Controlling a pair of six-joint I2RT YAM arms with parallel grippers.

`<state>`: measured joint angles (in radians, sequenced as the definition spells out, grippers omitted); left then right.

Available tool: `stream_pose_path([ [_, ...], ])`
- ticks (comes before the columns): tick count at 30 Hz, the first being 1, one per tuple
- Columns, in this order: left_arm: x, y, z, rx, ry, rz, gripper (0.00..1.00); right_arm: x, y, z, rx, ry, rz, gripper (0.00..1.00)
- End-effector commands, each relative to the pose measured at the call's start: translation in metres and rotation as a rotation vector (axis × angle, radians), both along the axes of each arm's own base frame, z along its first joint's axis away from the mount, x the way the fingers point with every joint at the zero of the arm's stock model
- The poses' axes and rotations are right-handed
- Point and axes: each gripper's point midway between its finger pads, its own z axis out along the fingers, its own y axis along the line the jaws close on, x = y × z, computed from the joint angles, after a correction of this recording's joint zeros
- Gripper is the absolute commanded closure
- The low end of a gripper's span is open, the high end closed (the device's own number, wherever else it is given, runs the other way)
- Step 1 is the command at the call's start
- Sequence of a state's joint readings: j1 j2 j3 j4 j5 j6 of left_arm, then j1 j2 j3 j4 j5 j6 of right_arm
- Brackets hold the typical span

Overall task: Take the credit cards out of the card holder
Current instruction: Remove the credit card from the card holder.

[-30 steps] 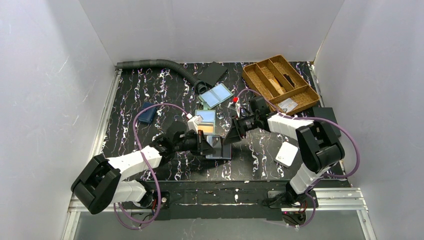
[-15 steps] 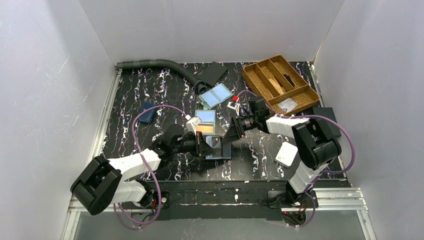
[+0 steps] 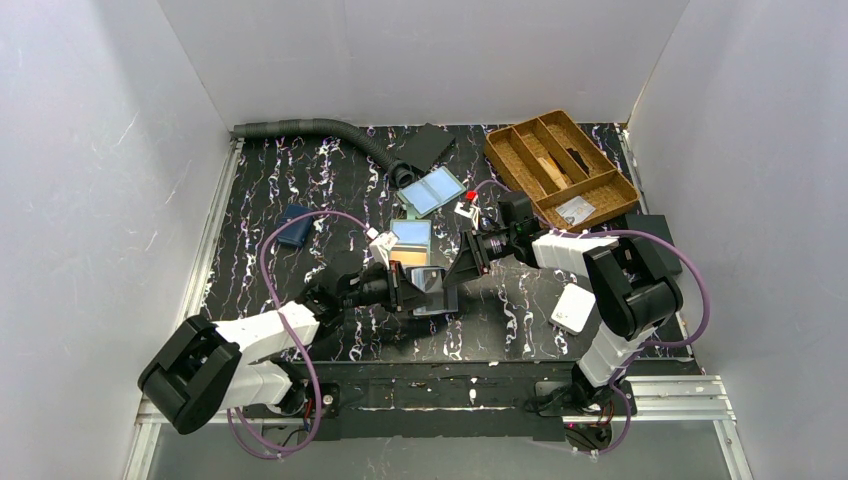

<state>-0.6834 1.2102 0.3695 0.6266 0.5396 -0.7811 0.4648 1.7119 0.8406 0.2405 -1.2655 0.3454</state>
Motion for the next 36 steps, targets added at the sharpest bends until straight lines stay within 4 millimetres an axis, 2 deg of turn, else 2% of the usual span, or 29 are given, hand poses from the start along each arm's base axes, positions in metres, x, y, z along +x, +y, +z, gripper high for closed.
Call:
stream_pose_path([
  [1, 0.002, -0.003, 0.025, -0.078, -0.080, -0.014, 1.00, -0.002, -0.001, 0.015, 0.048, -0.029, 0.030, 0.58],
  [4, 0.001, -0.003, 0.023, -0.076, -0.074, -0.012, 1.00, -0.003, -0.001, 0.016, 0.054, -0.028, 0.037, 0.66],
  [11, 0.003, -0.001, 0.019, -0.074, -0.055, 0.005, 1.00, -0.003, -0.001, 0.017, 0.061, -0.031, 0.046, 0.96],
  [12, 0.003, 0.000, 0.018, -0.073, -0.048, 0.012, 0.99, -0.003, -0.001, 0.016, 0.060, -0.032, 0.046, 0.98],
  [13, 0.004, 0.002, 0.015, -0.071, -0.039, 0.025, 0.89, -0.003, -0.001, 0.016, 0.059, -0.034, 0.047, 0.99],
  [16, 0.005, 0.007, 0.010, -0.067, -0.015, 0.050, 0.72, -0.002, -0.001, 0.012, 0.050, -0.042, 0.047, 0.99],
  [18, 0.005, 0.010, 0.007, -0.066, 0.000, 0.062, 0.66, 0.000, -0.002, 0.005, 0.025, -0.030, 0.037, 0.99],
  [20, 0.006, 0.013, 0.004, -0.063, 0.007, 0.073, 0.64, 0.002, -0.002, -0.002, 0.003, -0.022, 0.025, 0.99],
  [22, 0.006, 0.016, 0.000, -0.056, 0.015, 0.088, 0.66, 0.006, -0.003, -0.012, -0.030, -0.013, 0.005, 0.99],
  [23, 0.007, 0.017, -0.001, -0.053, 0.017, 0.096, 0.69, 0.007, -0.004, -0.017, -0.047, -0.008, -0.001, 0.99],
  [28, 0.008, 0.025, -0.016, -0.025, 0.043, 0.115, 0.98, 0.011, -0.007, -0.038, -0.125, 0.002, -0.019, 0.99],
  [36, 0.008, 0.044, -0.051, 0.032, 0.132, 0.165, 1.00, 0.019, -0.017, -0.062, -0.237, -0.048, -0.022, 0.99],
])
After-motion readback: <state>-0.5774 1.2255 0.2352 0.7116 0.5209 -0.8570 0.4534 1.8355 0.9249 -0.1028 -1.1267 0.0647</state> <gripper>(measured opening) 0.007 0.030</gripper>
